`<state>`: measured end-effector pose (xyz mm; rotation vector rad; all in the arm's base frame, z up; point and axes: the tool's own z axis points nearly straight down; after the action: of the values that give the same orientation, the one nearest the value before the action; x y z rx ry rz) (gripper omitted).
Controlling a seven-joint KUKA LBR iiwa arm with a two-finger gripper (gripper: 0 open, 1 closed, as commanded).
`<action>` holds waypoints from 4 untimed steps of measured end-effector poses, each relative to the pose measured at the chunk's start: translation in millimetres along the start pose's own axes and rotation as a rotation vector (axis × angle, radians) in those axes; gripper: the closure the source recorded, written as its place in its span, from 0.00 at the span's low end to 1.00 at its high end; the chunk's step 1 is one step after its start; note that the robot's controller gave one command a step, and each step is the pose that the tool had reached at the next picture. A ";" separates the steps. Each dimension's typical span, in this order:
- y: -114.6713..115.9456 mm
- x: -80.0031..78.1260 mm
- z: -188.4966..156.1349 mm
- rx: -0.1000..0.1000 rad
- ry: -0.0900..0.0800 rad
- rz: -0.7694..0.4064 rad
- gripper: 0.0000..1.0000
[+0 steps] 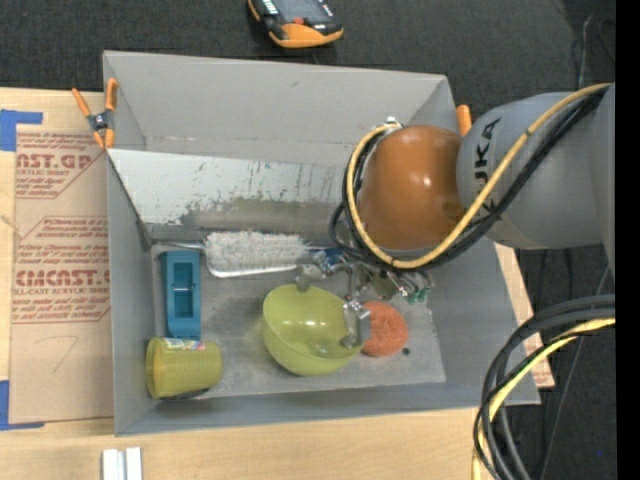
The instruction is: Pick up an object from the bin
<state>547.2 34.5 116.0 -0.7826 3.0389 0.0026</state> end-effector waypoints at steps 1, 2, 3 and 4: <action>-8.2 65.0 16.2 0.000 0.002 0.496 0.00; -57.5 72.3 42.3 0.001 -0.008 -0.050 0.00; -91.5 76.1 45.5 -0.002 -0.002 0.471 1.00; -91.4 76.1 45.4 -0.002 -0.002 0.471 1.00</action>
Offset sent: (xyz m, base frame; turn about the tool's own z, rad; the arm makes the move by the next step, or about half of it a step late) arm -0.0363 -0.0895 -0.0460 -0.0492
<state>524.9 -82.1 70.3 -0.0522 3.1369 0.0078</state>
